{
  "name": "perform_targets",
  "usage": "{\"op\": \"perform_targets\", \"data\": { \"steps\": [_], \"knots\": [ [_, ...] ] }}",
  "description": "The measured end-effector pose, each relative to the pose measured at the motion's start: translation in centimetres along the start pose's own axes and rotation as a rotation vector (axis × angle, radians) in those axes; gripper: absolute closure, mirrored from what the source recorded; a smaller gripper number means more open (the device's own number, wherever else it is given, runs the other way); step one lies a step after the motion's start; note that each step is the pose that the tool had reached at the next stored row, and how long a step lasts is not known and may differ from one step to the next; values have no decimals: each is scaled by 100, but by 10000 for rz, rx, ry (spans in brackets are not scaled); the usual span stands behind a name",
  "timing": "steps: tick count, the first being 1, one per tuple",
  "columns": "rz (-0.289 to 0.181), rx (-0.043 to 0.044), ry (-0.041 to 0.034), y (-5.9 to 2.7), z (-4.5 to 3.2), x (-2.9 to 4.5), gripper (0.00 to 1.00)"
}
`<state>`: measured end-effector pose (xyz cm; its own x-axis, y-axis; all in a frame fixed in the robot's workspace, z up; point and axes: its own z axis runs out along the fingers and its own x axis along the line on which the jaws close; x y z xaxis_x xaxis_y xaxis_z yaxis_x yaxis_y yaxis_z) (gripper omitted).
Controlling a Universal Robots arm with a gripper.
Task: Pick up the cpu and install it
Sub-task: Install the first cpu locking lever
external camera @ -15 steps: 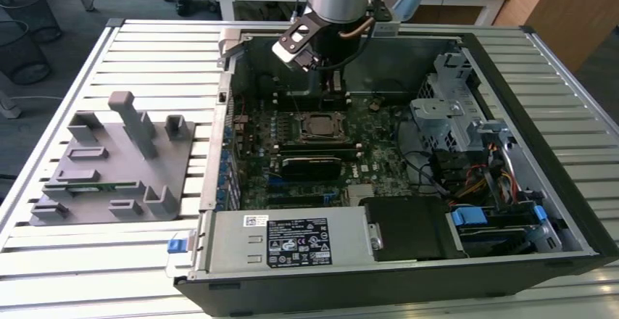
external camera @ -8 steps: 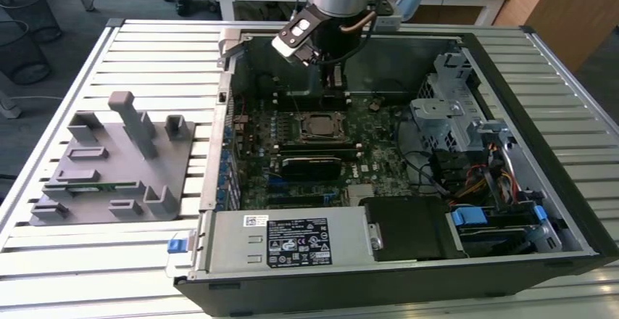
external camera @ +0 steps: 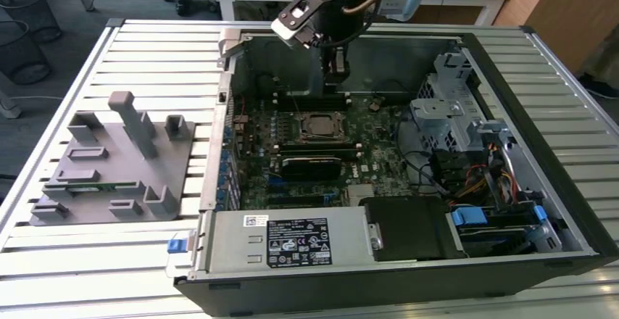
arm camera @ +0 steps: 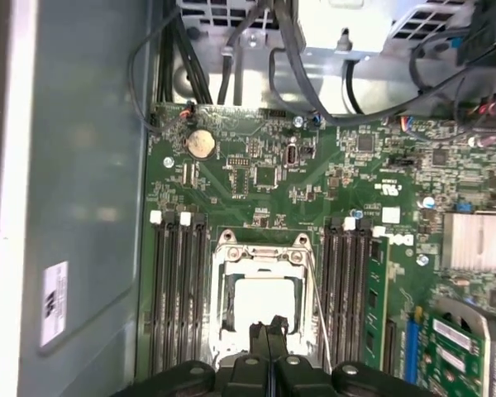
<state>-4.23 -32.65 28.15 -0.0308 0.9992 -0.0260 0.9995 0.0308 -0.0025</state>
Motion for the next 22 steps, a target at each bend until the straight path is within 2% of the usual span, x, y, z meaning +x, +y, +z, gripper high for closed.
{"op": "perform_targets", "data": {
  "steps": [2, 4, 22],
  "knots": [
    [0, 0, 0, 0, -43, -1, 89],
    [-80, -3, 1, 0, -46, -1, 89],
    [-3236, -83, -49, 0, -43, -1, 89]
  ]
}}
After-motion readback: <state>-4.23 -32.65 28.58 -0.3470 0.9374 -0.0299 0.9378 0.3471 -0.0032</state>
